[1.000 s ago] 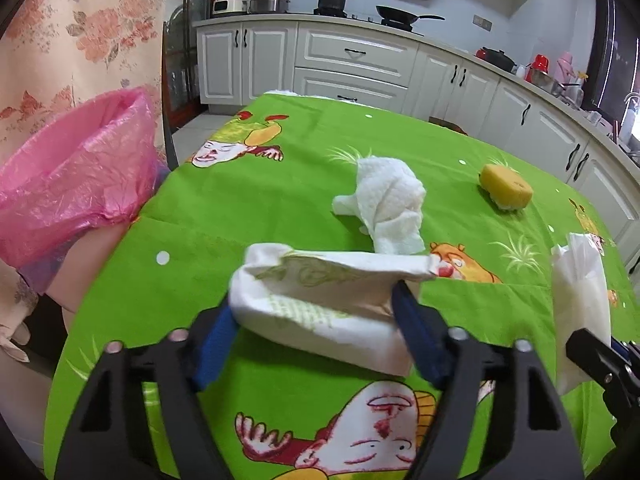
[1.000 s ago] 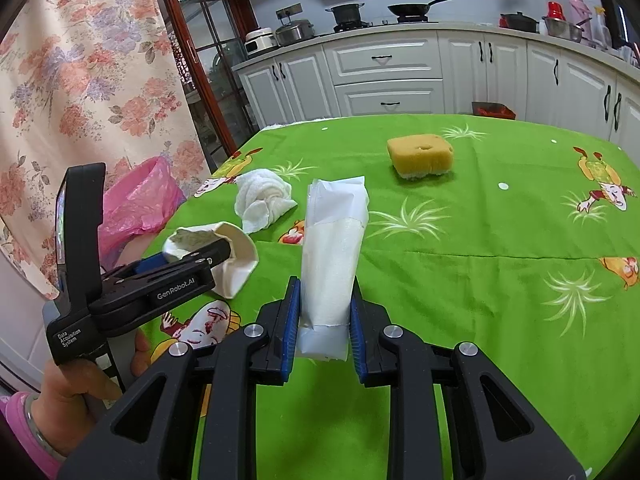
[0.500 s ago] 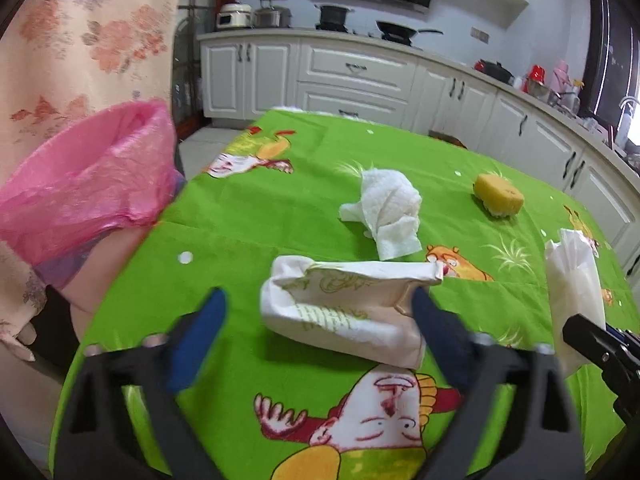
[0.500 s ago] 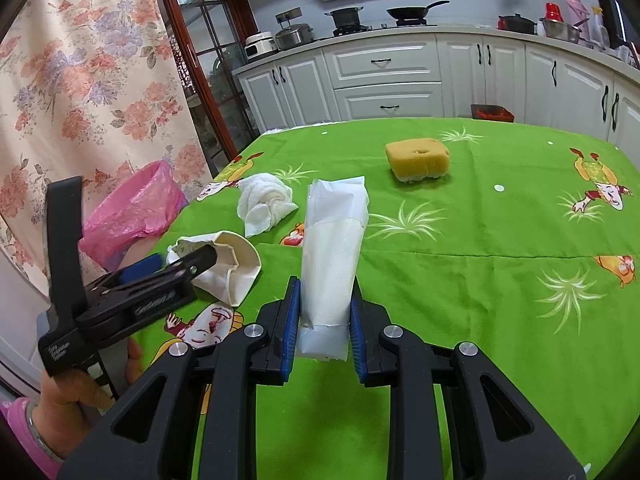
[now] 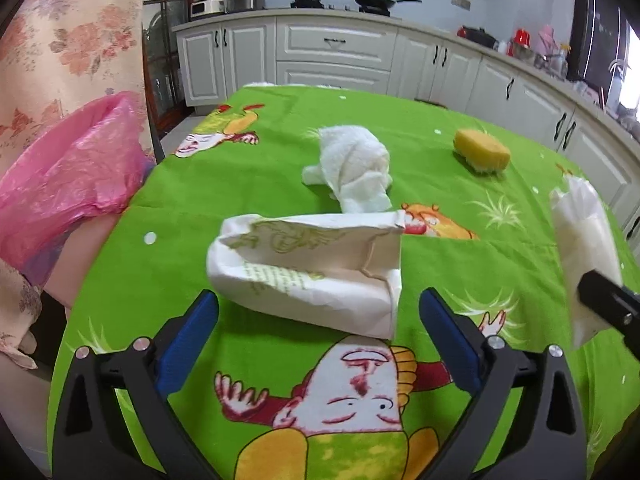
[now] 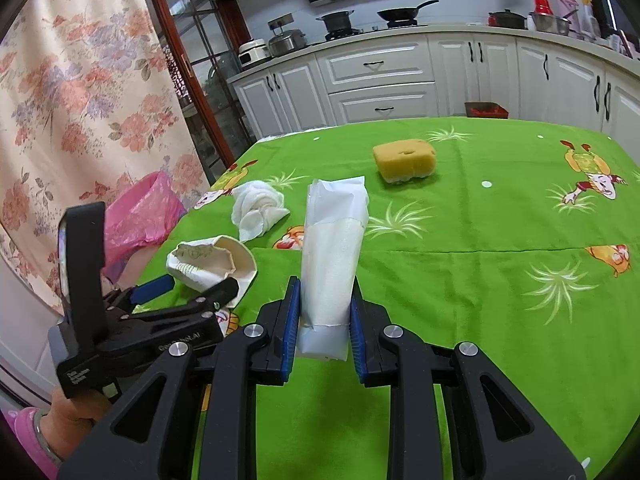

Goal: Collect trash
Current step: 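Grasp the white tissue pack with the left tool while the right tool holds the tissue, then carry both items over the wastebasket and open both tools to drop them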

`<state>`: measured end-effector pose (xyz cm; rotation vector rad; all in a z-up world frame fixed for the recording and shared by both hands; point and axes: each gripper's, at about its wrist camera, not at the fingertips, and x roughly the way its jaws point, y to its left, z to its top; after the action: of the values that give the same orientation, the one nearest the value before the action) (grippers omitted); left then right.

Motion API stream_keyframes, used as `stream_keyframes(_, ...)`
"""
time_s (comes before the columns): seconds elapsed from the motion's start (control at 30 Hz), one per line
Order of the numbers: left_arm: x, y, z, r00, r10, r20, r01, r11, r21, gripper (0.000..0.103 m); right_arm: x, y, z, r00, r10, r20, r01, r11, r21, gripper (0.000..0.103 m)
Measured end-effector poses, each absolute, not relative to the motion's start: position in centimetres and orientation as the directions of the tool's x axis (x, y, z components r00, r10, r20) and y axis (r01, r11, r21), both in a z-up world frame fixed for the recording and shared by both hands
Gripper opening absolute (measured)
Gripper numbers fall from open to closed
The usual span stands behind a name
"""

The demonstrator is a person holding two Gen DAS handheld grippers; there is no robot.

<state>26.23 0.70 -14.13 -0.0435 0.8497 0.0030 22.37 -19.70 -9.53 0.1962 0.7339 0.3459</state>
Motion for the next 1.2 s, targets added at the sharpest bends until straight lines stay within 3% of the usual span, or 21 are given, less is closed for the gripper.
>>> stream_keyframes(0.07,26.4,0.7,-14.3,0.655,-0.012,-0.756,-0.02,0.999,-0.034,0.096,22.3,-19.9,-9.5,0.692,0.373,-0.618,-0.234,0.926,0.296,0.023)
stream_keyframes(0.13,26.7,1.0,-14.4,0.648,-0.034,-0.761,-0.015,0.998,-0.058,0.083,22.4,-20.1,-9.7,0.691,0.372,-0.62,-0.231,0.926,0.299,0.024)
stream_keyframes(0.87,21.1,1.1,-9.4,0.804,-0.054,-0.593,0.022,0.998,-0.062,0.083,22.2,-18.7,-10.0,0.683,0.363,-0.633,-0.254,0.932,0.259,0.023)
stream_keyframes(1.2,18.2,4.4,-8.1,0.845,-0.027,-0.534,-0.02,0.996,-0.082,0.083,22.1,-15.8,-8.9,0.672,0.424,-0.606,-0.347,0.904,0.248,0.023)
